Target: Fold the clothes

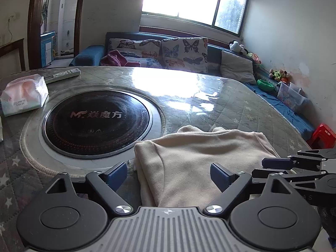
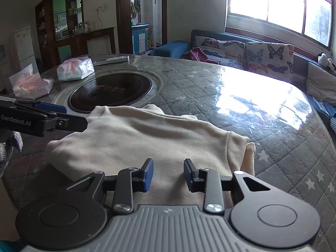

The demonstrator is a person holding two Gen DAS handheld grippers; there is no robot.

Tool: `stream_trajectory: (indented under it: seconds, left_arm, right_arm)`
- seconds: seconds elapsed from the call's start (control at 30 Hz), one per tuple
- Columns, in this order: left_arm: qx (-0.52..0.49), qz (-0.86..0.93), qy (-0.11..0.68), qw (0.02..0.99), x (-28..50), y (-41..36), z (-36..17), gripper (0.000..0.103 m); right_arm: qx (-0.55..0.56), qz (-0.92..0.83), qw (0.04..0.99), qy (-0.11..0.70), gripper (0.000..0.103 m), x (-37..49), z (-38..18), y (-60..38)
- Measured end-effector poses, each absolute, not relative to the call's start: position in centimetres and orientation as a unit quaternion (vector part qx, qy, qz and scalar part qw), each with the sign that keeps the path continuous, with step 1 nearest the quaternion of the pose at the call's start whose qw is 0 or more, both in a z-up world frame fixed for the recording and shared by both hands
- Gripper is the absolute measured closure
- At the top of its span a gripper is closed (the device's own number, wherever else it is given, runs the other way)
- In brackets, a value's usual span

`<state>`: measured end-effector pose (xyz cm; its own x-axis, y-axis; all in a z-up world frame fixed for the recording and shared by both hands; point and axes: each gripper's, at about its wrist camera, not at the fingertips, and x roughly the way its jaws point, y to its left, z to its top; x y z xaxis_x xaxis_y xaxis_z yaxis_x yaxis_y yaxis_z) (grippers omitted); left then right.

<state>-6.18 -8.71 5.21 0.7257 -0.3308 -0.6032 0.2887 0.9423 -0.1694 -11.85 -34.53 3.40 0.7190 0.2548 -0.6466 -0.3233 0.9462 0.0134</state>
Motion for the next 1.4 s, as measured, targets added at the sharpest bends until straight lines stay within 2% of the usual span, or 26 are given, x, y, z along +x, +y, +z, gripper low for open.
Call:
stream_trajectory:
  seconds: [0.3,0.43,0.9,1.4]
  left_arm:
    - [-0.028,-0.162,0.328,0.930,-7.9,-8.7,5.2,0.004]
    - [-0.031,-0.160,0.323,0.932,-8.4,-8.4,5.2,0.001]
    - [-0.087,-0.089,0.331,0.936,-7.9,-3.7,4.4,0.000]
    - [-0.084,-0.061,0.354,0.930,-6.8,-2.7,3.6,0.000]
  right_arm:
    - [-0.055,0.166,0.925,0.338,0.071,-14.1,3.3,-33.7]
    - [-0.068,0.177,0.922,0.337,0.066,-15.0,3.2,-32.8]
    - [-0.138,0.230,0.906,0.328,0.063,-16.0,4.0,-27.5]
    - [-0.182,0.266,0.889,0.325,0.060,-15.9,4.1,-24.5]
